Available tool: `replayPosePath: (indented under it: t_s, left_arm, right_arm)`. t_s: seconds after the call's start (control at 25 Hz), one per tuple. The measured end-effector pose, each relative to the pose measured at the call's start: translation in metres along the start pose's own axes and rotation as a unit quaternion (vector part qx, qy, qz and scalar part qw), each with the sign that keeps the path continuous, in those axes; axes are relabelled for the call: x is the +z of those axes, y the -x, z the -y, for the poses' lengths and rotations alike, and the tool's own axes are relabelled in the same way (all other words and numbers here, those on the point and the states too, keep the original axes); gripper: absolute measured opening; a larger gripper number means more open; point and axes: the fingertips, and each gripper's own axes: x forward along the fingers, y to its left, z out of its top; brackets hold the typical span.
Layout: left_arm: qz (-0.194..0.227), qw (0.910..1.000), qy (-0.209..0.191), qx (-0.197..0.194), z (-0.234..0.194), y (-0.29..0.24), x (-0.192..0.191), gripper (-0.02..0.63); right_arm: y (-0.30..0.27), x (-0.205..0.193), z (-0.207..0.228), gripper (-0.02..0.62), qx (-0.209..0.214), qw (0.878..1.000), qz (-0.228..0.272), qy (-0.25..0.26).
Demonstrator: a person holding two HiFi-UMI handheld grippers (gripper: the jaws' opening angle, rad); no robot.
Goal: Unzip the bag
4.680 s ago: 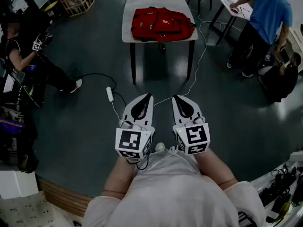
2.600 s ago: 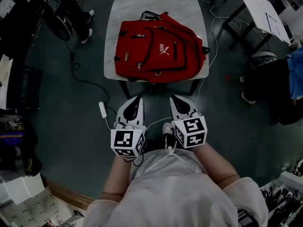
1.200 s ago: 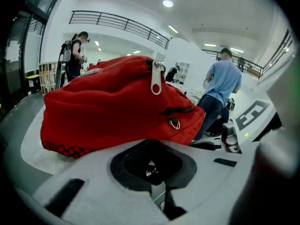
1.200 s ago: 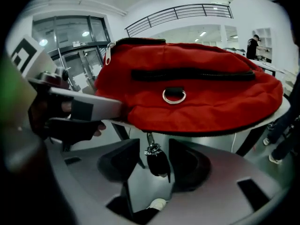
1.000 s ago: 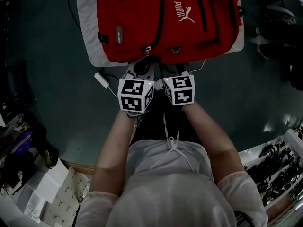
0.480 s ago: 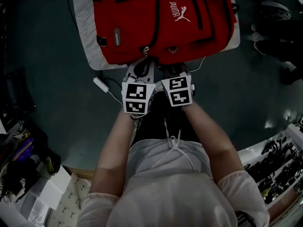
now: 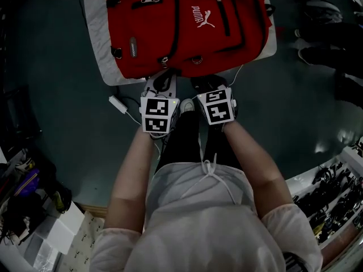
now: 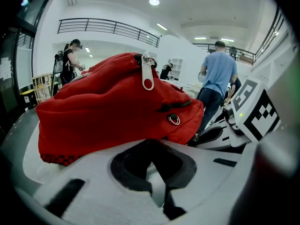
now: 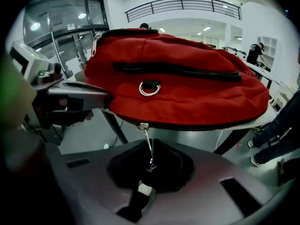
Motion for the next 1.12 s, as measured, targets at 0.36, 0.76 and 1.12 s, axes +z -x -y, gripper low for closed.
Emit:
replayPosePath:
  t_s: [0.36, 0.76, 1.12]
  left_arm:
    - [-0.011, 0.9987, 0.002, 0.049, -0.005, -0.004, 0.0, 0.02]
    - [-0.035, 0.9928, 0.026, 0.112, -0.009, -0.006, -0.002, 0.02]
    - [-0.048, 0.9849, 0.033, 0.163, -0.01, -0.006, -0.002, 0.02]
  right_arm:
    - [0.008, -0.018, 0.046, 0.034, -0.001, 1.0, -0.029, -0.002]
    - [0.027, -0.028, 0.111, 0.033, 0.007, 0.999, -0.045, 0.013]
    - [0.04, -0.029, 0.16, 0.032, 0.018, 0.998, -0.057, 0.031]
